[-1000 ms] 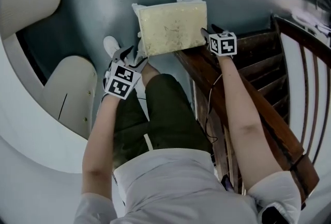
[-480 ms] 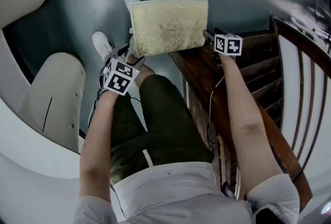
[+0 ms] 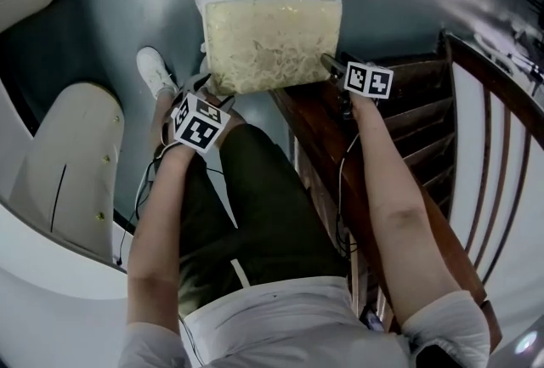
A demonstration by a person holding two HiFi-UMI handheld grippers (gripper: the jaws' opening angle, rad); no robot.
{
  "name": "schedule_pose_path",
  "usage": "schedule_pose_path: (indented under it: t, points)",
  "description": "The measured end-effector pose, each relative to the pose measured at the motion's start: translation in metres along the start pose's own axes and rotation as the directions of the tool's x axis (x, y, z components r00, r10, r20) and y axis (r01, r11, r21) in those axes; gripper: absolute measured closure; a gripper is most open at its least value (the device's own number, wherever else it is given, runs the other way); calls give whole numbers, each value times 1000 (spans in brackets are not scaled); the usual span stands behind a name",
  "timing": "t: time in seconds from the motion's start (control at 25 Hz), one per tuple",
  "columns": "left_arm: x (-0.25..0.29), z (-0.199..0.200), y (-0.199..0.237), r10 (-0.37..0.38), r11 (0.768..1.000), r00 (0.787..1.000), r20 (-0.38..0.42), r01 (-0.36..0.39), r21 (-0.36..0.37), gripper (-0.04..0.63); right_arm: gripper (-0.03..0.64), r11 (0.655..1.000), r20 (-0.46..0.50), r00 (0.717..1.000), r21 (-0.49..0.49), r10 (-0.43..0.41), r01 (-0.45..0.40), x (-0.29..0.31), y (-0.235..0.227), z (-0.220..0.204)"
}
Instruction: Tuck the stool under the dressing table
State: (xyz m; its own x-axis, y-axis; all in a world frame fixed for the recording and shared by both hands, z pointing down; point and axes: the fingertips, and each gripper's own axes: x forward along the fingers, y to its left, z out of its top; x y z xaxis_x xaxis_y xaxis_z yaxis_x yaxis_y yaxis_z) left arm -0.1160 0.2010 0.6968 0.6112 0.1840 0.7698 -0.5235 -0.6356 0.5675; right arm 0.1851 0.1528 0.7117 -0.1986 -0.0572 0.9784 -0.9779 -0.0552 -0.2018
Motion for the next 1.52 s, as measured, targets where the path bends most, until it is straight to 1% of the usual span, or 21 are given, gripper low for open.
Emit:
schedule_pose_path:
  t: [0.08, 0.2, 0.28, 0.36, 0.4, 0.48, 0.6, 0.72, 0.84, 1.08, 1.32, 1.52]
  points:
    - [6, -1, 2, 7, 1000, 1000, -3, -7, -7, 295, 287, 1000, 15, 1000, 25, 18, -18, 3, -2, 1]
    - [13, -5, 4, 10, 1000, 1000, -17, -10, -19, 293, 295, 997, 33, 998, 64, 50, -52, 7, -3, 0]
    - [17, -6, 5, 10, 1000, 1000, -22, -10, -23, 293, 296, 990, 57, 995, 108, 85, -91, 8, -2, 0]
    - [20, -6, 6, 16, 1000, 1000, -21, -16, -22, 288, 307, 976, 84, 987, 160, 134, -146, 9, 1, -1]
    - [20, -6, 6, 19, 1000, 1000, -21, -19, -19, 288, 302, 970, 92, 983, 171, 157, -171, 10, 4, -2]
    - [21, -6, 7, 25, 1000, 999, -25, -25, -9, 288, 213, 972, 84, 980, 140, 180, -190, 13, 12, -4]
    - [22, -7, 11, 50, 999, 998, -42, -49, 18, 303, 195, 985, 45, 986, 58, 162, -165, 18, 18, -6]
    - [24, -8, 13, 61, 998, 997, -53, -59, 32, 318, 183, 986, 33, 987, 47, 156, -157, 20, 17, -6]
    - [25, -7, 13, 57, 998, 997, -53, -56, 29, 318, 179, 985, 36, 985, 51, 166, -168, 21, 15, -6]
    - [24, -7, 14, 51, 999, 997, -61, -50, 22, 318, 204, 981, 43, 982, 47, 186, -188, 20, 19, -5]
    - [24, -8, 13, 46, 999, 997, -60, -44, 19, 318, 209, 983, 27, 984, 47, 178, -179, 21, 18, -8]
    - [24, -8, 13, 53, 998, 996, -68, -52, 26, 322, 209, 983, 33, 984, 42, 175, -177, 20, 18, -7]
